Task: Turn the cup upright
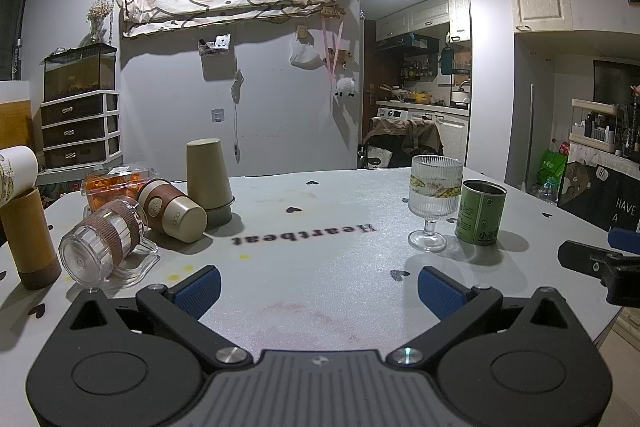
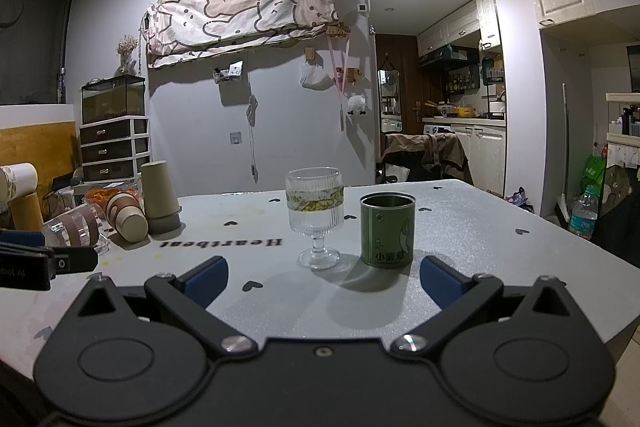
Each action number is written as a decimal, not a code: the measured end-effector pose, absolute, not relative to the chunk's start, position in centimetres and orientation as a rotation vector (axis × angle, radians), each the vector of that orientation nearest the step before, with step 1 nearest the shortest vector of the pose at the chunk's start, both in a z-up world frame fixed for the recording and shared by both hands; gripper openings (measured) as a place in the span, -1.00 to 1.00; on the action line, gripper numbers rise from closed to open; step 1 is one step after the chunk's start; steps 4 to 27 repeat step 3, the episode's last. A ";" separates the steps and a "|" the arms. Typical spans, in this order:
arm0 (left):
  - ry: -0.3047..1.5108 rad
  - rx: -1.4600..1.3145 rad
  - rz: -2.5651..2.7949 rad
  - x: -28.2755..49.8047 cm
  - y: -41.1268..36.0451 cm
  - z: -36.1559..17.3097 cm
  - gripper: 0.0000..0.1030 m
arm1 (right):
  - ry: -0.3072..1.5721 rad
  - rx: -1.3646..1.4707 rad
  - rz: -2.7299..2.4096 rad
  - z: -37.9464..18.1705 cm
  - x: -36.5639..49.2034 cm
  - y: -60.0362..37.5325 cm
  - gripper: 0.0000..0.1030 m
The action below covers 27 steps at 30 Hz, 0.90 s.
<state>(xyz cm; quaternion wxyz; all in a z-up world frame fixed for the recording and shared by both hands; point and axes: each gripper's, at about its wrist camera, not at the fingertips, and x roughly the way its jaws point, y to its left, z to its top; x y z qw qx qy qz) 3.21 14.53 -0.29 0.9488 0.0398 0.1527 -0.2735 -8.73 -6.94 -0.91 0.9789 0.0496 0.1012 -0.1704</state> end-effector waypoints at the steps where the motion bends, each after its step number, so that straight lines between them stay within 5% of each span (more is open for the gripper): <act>1: 0.311 0.081 -0.556 3.2 14.5 -0.3 1.00 | 0.204 0.100 -0.343 -1.0 -8.8 -7.0 1.00; 27: 0.311 0.082 -0.556 3.2 14.5 -0.3 1.00 | 0.205 0.101 -0.343 -1.2 -8.9 -7.0 1.00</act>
